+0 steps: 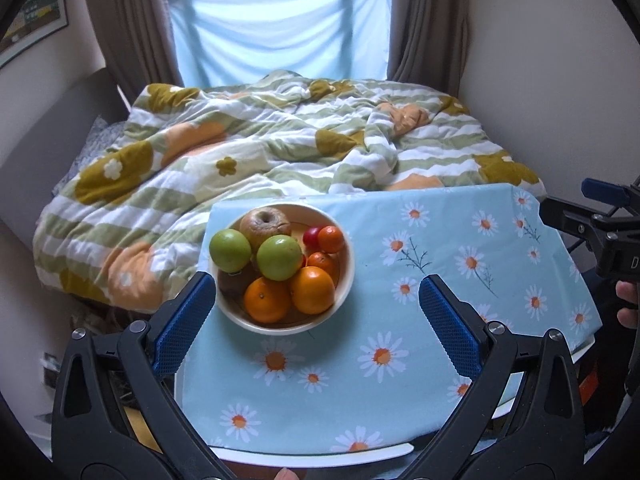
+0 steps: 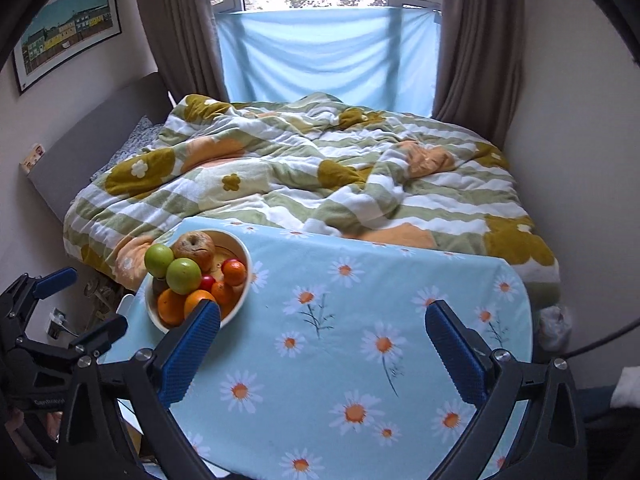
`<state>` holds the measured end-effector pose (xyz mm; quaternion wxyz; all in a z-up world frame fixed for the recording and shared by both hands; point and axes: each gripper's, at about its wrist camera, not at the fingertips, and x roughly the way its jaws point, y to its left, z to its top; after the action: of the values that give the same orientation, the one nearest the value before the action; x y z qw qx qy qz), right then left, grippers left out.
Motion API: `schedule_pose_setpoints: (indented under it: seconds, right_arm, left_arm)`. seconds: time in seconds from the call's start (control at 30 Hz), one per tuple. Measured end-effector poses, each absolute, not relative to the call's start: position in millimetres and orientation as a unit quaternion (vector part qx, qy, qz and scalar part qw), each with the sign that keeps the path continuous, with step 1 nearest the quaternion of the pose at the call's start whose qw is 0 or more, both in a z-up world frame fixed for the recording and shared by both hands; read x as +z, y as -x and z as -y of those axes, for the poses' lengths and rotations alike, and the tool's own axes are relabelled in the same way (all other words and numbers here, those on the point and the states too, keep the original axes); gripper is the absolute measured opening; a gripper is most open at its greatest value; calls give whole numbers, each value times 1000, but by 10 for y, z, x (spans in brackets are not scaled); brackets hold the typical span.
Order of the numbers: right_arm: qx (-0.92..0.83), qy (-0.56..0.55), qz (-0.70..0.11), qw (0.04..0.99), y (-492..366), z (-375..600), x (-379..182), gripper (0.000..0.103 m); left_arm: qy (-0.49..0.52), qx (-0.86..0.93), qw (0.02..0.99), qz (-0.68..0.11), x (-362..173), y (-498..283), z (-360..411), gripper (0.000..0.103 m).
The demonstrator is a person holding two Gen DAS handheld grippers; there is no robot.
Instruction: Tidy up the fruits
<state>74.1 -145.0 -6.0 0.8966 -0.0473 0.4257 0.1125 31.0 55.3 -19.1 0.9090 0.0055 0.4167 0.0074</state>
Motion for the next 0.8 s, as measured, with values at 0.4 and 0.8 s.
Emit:
schedule_pose_setpoints:
  seconds: [0.4, 0.8]
  right_arm:
    - [52, 31, -419, 906, -278, 1912, -45, 102]
    - [47, 28, -407, 912, -242, 1979, -6, 102]
  left_arm:
    - [1, 12, 918, -397, -67, -96, -262, 103]
    - [-11, 19, 926, -376, 32, -30, -155, 103]
